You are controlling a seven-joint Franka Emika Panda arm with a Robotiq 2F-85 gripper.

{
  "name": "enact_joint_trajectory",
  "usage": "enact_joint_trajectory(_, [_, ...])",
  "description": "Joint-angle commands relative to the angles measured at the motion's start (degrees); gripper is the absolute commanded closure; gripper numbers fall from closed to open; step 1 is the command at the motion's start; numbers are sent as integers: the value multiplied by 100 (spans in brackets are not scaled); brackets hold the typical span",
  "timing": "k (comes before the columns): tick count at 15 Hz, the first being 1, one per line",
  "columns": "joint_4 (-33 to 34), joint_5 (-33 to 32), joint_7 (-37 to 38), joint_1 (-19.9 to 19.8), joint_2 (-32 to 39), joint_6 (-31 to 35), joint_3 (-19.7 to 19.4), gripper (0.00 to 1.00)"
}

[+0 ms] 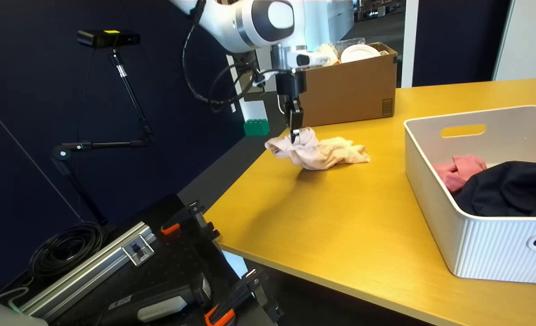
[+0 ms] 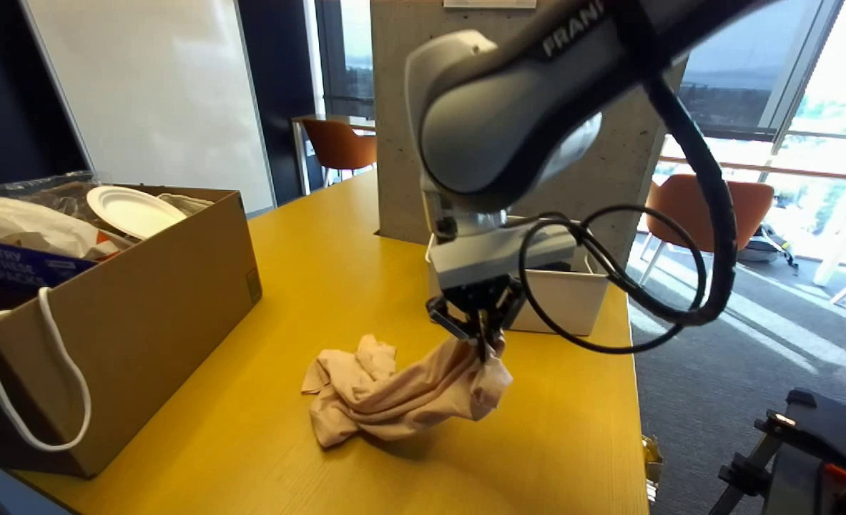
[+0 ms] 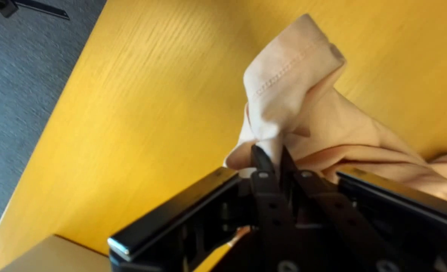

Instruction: Unfold the peach t-shirt and lay it out on the table.

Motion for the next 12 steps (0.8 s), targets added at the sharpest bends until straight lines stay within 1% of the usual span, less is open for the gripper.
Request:
enact_joint_trajectory(1, [-1438,291,-2,-370,-377,843,-70,98])
enact_joint_trajectory(4, [-2416,314,12,-553,-613,1417,-251,98])
enact_joint_trajectory(5, [-2647,305,-7,-613,-632,1574,-325,98])
enact_joint_trajectory(7, [-2819,242,-35,-700,-535,1884,-506,98])
enact_joint_trajectory(9, [-2903,168,19,-691,-453,2091,-687,98])
enact_joint_trajectory(10, [-2921,156,14,-688,-418,2203,-743,67])
enact_joint_trajectory(11, [-2943,178,27,-695,-416,2300,-791,66])
enact_joint_trajectory(12, [-2999,207,-12,-714,-469,2398,-809,59])
